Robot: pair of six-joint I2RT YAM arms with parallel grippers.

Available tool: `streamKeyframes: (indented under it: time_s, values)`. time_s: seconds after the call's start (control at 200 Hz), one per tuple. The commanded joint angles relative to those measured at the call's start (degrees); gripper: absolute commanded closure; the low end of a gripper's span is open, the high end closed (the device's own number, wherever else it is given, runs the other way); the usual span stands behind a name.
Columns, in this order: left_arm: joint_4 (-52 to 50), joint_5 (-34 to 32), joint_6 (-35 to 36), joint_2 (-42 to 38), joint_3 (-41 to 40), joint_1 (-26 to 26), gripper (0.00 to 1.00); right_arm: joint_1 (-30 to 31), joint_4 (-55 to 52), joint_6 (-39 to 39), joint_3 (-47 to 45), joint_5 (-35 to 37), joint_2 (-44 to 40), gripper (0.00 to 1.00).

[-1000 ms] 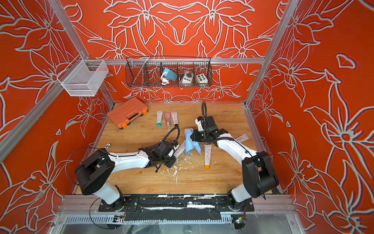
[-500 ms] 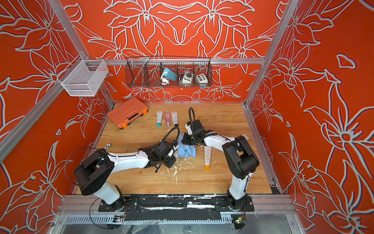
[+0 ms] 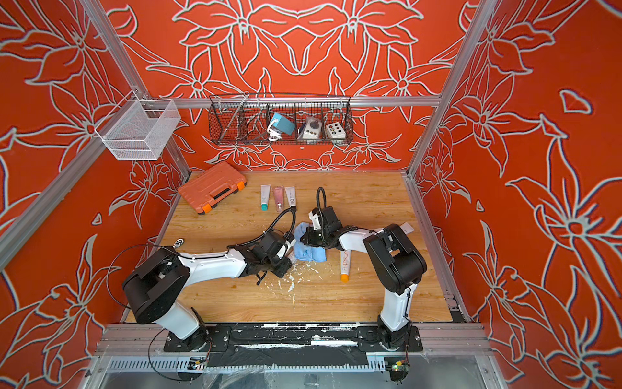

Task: Wipe the surface of the toothpaste tube
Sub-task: Wipe the dirt from the toothpaste tube.

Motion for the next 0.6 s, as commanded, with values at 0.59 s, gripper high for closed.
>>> streamKeyframes:
  time_s: [0.59]
  values:
    - [0.26, -1.40, -0.57, -0.68, -0.44, 1.61, 0.80, 8.15, 9.66, 9.77, -10.32, -6.95, -3.45, 1.00]
